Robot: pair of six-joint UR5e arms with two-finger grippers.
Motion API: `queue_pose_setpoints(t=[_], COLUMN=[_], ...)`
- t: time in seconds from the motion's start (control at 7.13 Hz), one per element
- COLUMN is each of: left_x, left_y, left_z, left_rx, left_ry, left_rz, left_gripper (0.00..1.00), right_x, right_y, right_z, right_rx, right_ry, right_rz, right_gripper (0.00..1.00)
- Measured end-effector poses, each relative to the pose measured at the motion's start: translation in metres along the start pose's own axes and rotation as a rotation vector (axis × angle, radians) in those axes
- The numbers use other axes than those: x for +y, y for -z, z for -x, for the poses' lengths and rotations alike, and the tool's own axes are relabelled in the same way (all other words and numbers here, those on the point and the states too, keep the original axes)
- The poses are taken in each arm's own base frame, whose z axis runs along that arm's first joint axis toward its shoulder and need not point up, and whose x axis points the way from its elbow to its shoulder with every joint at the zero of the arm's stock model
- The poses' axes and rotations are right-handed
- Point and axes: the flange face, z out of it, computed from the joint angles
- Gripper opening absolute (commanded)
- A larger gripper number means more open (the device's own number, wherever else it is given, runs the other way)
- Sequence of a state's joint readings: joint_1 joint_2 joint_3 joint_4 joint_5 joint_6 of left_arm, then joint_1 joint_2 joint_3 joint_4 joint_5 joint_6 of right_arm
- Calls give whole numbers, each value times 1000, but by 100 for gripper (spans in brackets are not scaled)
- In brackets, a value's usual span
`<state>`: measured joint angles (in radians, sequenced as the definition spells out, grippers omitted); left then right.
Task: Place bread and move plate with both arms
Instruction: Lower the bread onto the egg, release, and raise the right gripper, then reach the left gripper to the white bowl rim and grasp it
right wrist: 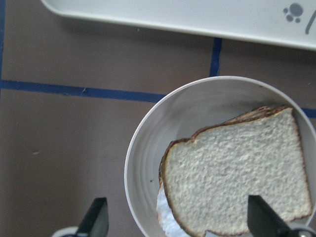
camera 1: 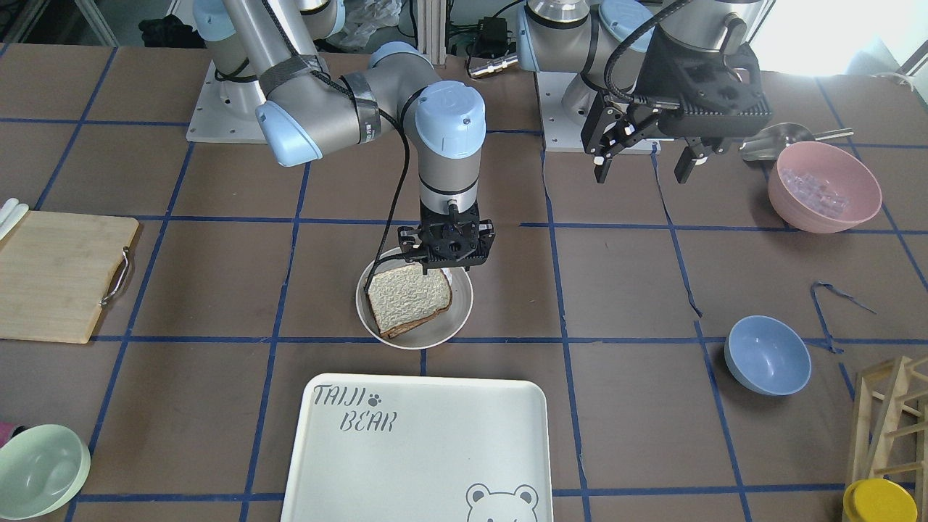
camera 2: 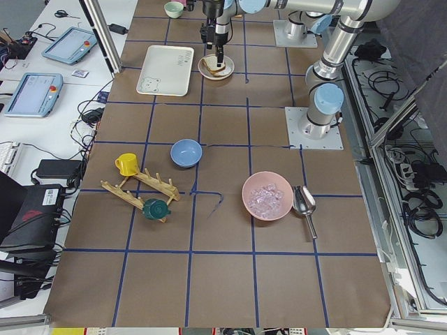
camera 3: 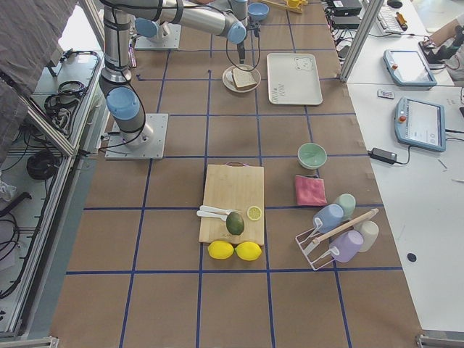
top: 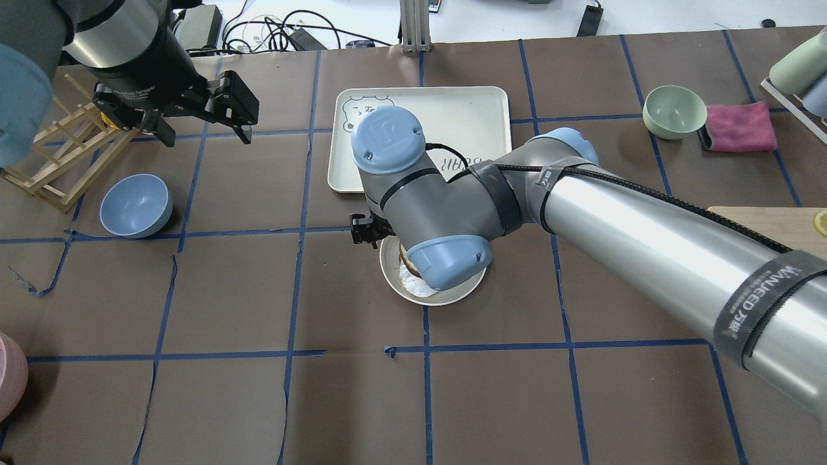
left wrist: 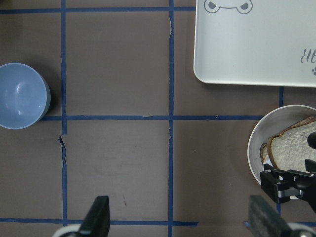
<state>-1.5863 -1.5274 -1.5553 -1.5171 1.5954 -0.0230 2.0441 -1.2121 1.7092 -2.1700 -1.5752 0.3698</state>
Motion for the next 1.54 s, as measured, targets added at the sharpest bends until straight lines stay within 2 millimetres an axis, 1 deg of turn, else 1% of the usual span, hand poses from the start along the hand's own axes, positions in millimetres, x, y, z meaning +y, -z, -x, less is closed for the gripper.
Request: queue_pose_setpoints(t=[0.14,0.28,0.42,0.56,0.7,0.84,0.98,1.12,1.26,1.4,1.54], left_x=[-1,-2,-7,-16,-27,-34,-37,-37,-31,-19,-6], left_y=[-1,-6,-19,-39,-67,-98,-132,-175,-220,-260,-289], left_z=[-1,-2,-4,-8,-15,-31,-55,-76,-95,-115,-132], left_rx=[1,2,9,28,55,66,68,70,71,74,75], left_ry=[-2,-5,-8,-5,6,17,26,40,56,72,78], left_rz=[3,15,41,75,122,153,156,147,135,118,110], left_gripper=[100,100,100,100,98,98,98,98,98,98,90], right_x=[-25,-49,-66,-74,-69,-58,-51,-44,-36,-29,-24], right_y=[19,42,72,107,148,186,212,232,241,235,224], right_z=[-25,-62,-102,-134,-156,-173,-193,-208,-215,-217,-219], right_rx=[8,32,50,57,62,64,65,67,69,69,69], right_ry=[-18,-43,-61,-75,-69,-44,-20,-10,-8,-6,-6], right_rz=[12,69,125,153,147,113,81,53,41,52,62], right_gripper=[100,100,100,100,100,100,100,100,100,100,100])
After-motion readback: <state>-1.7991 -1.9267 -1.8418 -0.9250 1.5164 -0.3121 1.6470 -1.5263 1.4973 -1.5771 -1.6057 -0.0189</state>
